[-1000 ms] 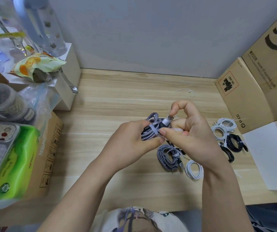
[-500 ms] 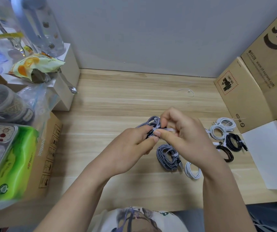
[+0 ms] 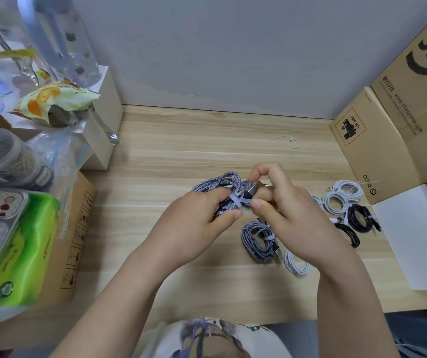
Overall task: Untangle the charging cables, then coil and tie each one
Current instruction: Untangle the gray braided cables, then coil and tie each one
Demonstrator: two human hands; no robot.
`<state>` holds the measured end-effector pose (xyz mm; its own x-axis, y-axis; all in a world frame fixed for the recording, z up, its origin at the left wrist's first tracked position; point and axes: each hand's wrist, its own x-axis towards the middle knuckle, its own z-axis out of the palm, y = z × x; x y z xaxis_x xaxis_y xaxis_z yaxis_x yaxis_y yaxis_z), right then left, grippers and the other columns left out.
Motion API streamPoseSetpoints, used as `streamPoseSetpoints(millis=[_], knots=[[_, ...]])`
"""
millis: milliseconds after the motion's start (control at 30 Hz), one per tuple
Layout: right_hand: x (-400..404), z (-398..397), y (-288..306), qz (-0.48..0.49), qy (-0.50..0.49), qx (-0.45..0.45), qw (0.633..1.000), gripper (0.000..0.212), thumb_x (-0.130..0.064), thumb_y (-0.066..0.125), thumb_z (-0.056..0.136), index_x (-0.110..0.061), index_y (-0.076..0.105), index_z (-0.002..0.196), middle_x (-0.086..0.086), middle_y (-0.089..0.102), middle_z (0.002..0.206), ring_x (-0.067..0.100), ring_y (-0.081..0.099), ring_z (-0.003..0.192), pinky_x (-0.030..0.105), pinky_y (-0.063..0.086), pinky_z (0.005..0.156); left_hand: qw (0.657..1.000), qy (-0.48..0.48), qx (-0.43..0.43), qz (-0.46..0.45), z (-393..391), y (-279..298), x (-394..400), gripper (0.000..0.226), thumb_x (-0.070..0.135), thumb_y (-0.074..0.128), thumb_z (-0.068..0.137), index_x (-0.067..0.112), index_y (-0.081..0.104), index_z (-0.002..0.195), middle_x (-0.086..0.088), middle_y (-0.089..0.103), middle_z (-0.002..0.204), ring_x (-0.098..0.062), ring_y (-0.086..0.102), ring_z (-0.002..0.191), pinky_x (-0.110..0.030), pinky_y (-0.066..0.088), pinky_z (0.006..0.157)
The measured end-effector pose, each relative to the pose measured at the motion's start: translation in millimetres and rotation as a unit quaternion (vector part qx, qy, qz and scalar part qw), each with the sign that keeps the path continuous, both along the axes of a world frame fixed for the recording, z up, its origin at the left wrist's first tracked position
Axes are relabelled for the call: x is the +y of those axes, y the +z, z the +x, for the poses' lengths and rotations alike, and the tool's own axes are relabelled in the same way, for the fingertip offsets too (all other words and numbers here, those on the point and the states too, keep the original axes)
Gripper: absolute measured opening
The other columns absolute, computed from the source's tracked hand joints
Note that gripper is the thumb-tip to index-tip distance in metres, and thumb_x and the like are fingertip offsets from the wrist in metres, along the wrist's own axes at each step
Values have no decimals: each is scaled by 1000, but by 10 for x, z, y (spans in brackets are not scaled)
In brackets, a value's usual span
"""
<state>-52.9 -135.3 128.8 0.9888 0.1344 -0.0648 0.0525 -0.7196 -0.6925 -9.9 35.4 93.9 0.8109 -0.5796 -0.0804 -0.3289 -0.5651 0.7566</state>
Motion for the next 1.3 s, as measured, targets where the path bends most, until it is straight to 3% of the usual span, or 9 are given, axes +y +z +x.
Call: streamPoseSetpoints(millis=[200, 433, 500, 600, 733, 900, 1067, 1167, 1300], knots=[[50, 9, 11, -92, -36, -16, 995, 34, -10, 52, 89, -29, 36, 112, -12, 52, 61, 17, 51, 67, 35, 43, 68, 999, 3, -51, 17, -51, 1, -34, 28, 40, 53, 91, 16, 48, 79, 4, 44, 58, -17, 39, 58, -35, 31, 56], [188, -5, -72, -224, 34, -147, 963, 31, -23, 52, 79, -32, 33, 102, -5, 62, 57, 30, 55, 54, 28, 30, 49, 997, 10, -77, 29, -34, -12, -31, 21, 39, 54, 90, 23, 46, 79, 8, 39, 59, -21, 39, 65, -34, 26, 58], [183, -4, -115, -162, 5, -95, 982, 25, -28, 47, 87, -36, 30, 103, -4, 67, 65, 28, 61, 69, 32, 41, 58, 996, 6, -81, 30, -40, -32, -38, 21, 38, 54, 90, 25, 43, 78, 9, 39, 59, -22, 40, 67, -33, 24, 58], [165, -5, -200, -45, -73, -34, 996, 28, -22, 61, 87, -34, 37, 94, -9, 69, 66, 21, 65, 74, 39, 50, 72, 998, 7, -61, 15, -25, -78, -32, 16, 37, 57, 89, 24, 49, 83, 9, 42, 60, -18, 40, 64, -32, 26, 58], [208, -18, -247, 54, -161, -49, 984, 30, -21, 71, 79, -25, 42, 84, -5, 69, 66, 18, 64, 69, 40, 50, 68, 999, 33, 5, -27, 4, -120, -22, 20, 38, 61, 87, 25, 53, 100, 7, 48, 61, -5, 42, 55, -22, 27, 53], [274, -80, -276, 100, -177, -95, 975, 19, -10, 60, 88, -25, 49, 82, -7, 66, 70, 11, 64, 70, 34, 49, 68, 994, 67, 49, -69, 38, -92, 3, 29, 31, 67, 84, 32, 39, 89, -4, 55, 61, -9, 37, 52, -22, 28, 50], [239, -64, -234, 37, -202, -190, 960, 17, -3, 63, 81, -20, 58, 82, -15, 60, 76, 8, 56, 75, 17, 42, 67, 994, 77, 51, -56, 60, -125, 55, 29, 32, 68, 83, 35, 39, 82, -11, 67, 84, -5, 41, 53, -20, 28, 51], [243, -19, -247, -31, -122, -206, 970, 2, -17, 62, 79, -17, 64, 79, -9, 55, 81, 12, 51, 80, 25, 38, 71, 995, 60, 53, -55, 38, -112, 53, 28, 30, 70, 82, 33, 42, 84, -7, 67, 85, -7, 41, 54, -22, 28, 51], [286, 63, -332, -142, -47, -230, 961, 17, -33, 55, 78, -25, 70, 77, -5, 52, 79, 14, 41, 78, 32, 25, 67, 998, 15, 45, -47, 3, -57, 30, 31, 24, 67, 82, 30, 37, 76, 13, 56, 71, 1, 44, 58, -22, 28, 53]])
